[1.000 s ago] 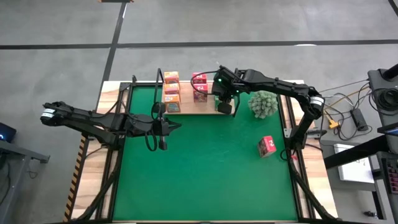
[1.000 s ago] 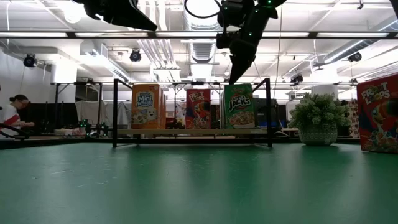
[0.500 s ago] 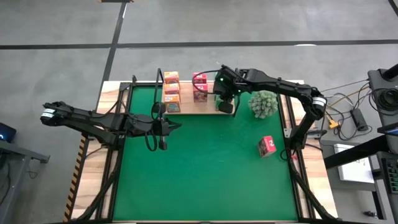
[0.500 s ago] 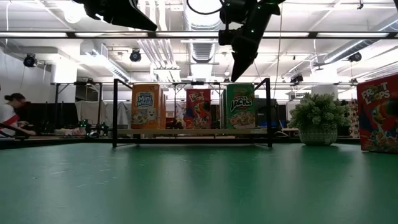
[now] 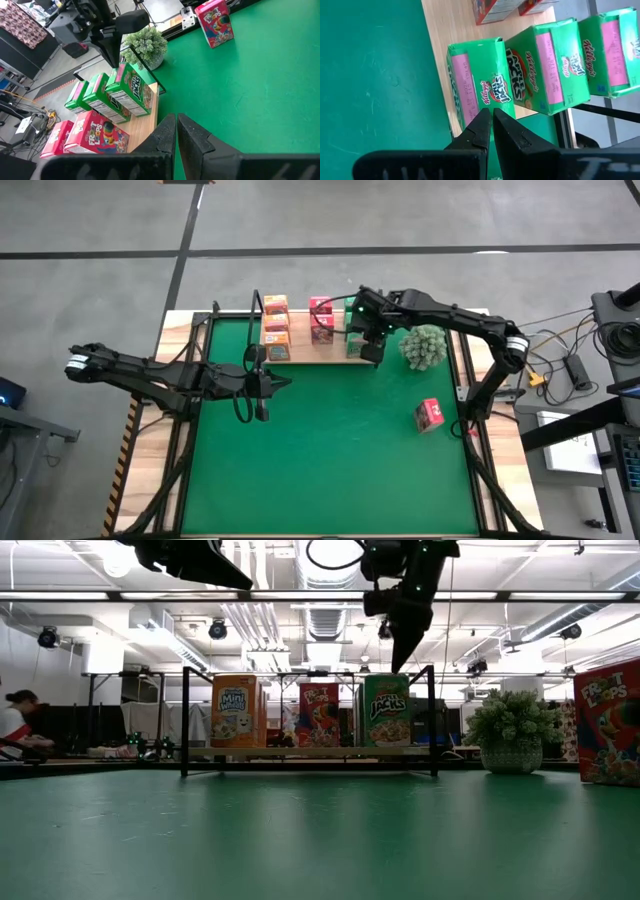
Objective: Stack cereal on shelf
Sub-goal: Put the green cereal box on the shelf aligned with the other green cereal boxes
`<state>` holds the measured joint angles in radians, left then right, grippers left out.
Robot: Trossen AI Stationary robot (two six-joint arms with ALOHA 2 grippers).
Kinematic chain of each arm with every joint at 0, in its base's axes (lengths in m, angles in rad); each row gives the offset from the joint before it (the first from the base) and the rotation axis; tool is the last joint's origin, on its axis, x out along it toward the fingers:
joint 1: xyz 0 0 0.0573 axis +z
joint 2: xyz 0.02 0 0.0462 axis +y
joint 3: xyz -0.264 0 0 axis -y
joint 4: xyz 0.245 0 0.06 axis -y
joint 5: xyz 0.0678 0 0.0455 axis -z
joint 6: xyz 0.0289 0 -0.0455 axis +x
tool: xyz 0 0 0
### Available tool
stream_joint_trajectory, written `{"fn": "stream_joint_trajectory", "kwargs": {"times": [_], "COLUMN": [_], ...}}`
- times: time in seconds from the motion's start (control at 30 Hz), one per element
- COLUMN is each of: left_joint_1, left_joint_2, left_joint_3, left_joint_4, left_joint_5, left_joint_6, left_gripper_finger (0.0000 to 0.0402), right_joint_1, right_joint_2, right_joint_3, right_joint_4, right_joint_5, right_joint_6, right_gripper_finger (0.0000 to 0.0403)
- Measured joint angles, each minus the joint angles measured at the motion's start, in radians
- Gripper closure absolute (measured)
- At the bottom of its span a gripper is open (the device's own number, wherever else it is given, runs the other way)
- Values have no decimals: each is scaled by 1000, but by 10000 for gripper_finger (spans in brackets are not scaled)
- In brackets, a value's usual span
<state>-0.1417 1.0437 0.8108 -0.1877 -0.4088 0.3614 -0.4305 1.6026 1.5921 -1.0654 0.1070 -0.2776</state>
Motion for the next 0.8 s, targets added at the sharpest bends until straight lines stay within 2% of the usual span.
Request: {"fn": "stream_joint_trajectory", "kwargs": {"times": [0.8], "left_joint_1": [0], "left_joint_2": [0], "left_joint_3": [0], "left_joint_4": [0], "left_joint_5": [0], "left_joint_6": [0], "left_gripper_finger": [402], "right_joint_1": [0], "right_joint_2": [7], "right_joint_3": [-1], "right_joint_4": [31], "right_joint_5": [-3], "right_joint_6": [-1], "right_gripper_finger": [390]}}
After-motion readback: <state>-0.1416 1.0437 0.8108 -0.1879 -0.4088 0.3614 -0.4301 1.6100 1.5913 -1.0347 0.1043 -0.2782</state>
